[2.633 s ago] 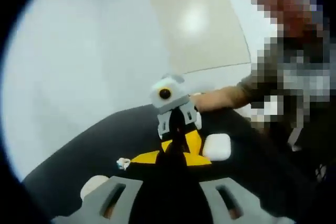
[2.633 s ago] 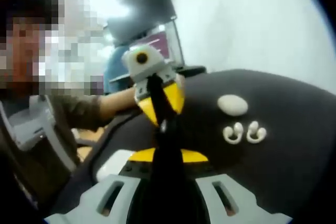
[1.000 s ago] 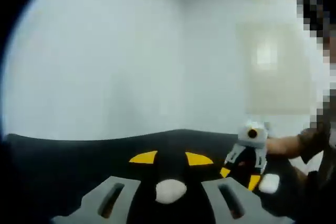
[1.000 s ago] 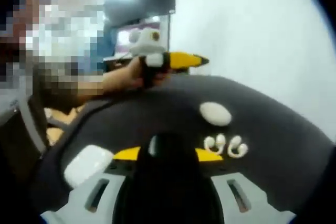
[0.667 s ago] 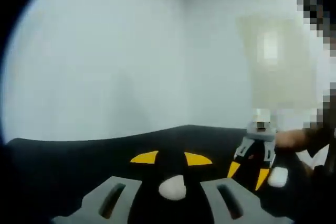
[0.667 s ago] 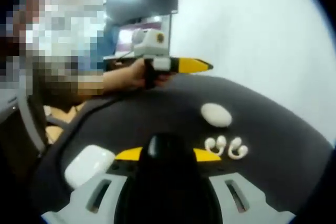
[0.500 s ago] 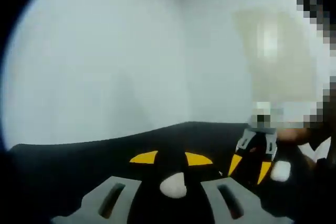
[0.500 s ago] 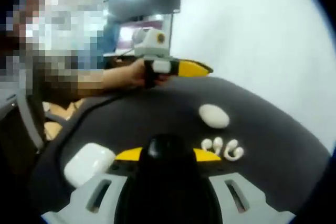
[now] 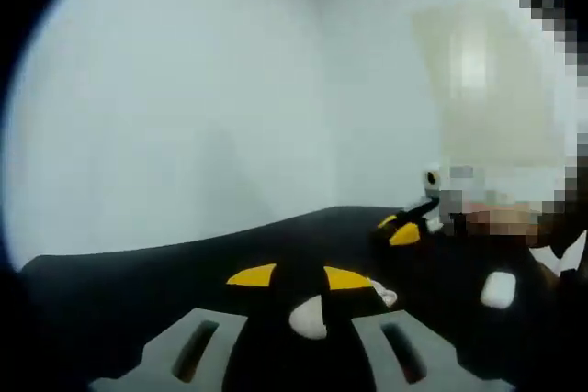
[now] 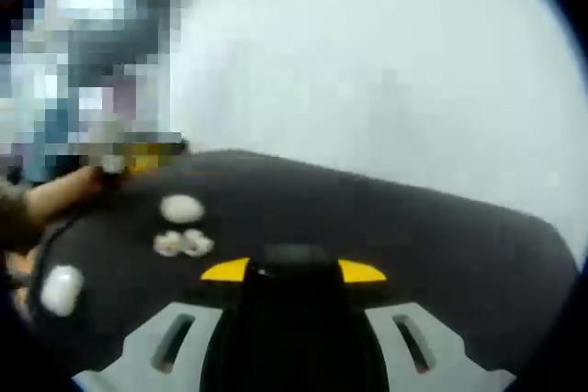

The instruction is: Pick up three earphones and place each one into its charging case using tactile feedback, ensure that each earphone is properly inserted and securely positioned inside the case.

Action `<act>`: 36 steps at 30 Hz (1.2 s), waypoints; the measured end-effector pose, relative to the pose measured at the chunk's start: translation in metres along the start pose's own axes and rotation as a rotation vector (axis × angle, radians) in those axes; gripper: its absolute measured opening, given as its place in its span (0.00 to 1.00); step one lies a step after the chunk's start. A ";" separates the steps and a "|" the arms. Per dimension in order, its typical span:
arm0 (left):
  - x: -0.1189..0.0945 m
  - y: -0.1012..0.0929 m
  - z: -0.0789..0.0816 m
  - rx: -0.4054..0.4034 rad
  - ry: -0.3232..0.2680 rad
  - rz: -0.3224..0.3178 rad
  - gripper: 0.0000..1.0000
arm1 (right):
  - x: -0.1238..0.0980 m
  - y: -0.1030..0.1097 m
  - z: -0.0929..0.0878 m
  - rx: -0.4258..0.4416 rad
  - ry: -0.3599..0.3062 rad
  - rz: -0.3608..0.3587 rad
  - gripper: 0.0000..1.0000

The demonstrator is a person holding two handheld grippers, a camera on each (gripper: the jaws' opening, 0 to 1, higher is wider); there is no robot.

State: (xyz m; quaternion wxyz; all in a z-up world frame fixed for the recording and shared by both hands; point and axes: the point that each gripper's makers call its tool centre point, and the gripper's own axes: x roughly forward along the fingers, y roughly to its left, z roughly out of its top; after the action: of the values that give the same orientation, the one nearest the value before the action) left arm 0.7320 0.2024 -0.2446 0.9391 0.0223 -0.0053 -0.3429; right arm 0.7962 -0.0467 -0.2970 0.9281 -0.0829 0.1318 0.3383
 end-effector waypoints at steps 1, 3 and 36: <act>0.000 0.000 -0.001 0.005 0.002 0.001 0.16 | -0.001 -0.007 -0.003 0.014 0.005 -0.018 0.36; 0.001 -0.001 -0.001 0.009 0.003 -0.001 0.16 | 0.000 -0.017 -0.003 0.056 -0.009 -0.040 0.36; 0.001 0.009 -0.007 0.017 0.019 0.022 0.16 | -0.104 0.212 -0.005 -0.151 -0.026 0.573 0.40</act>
State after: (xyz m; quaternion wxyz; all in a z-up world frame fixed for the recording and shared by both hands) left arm 0.7390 0.2092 -0.2512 0.9426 0.0333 0.0006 -0.3322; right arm 0.5813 0.0498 -0.2841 0.7877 -0.1066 0.1122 0.5963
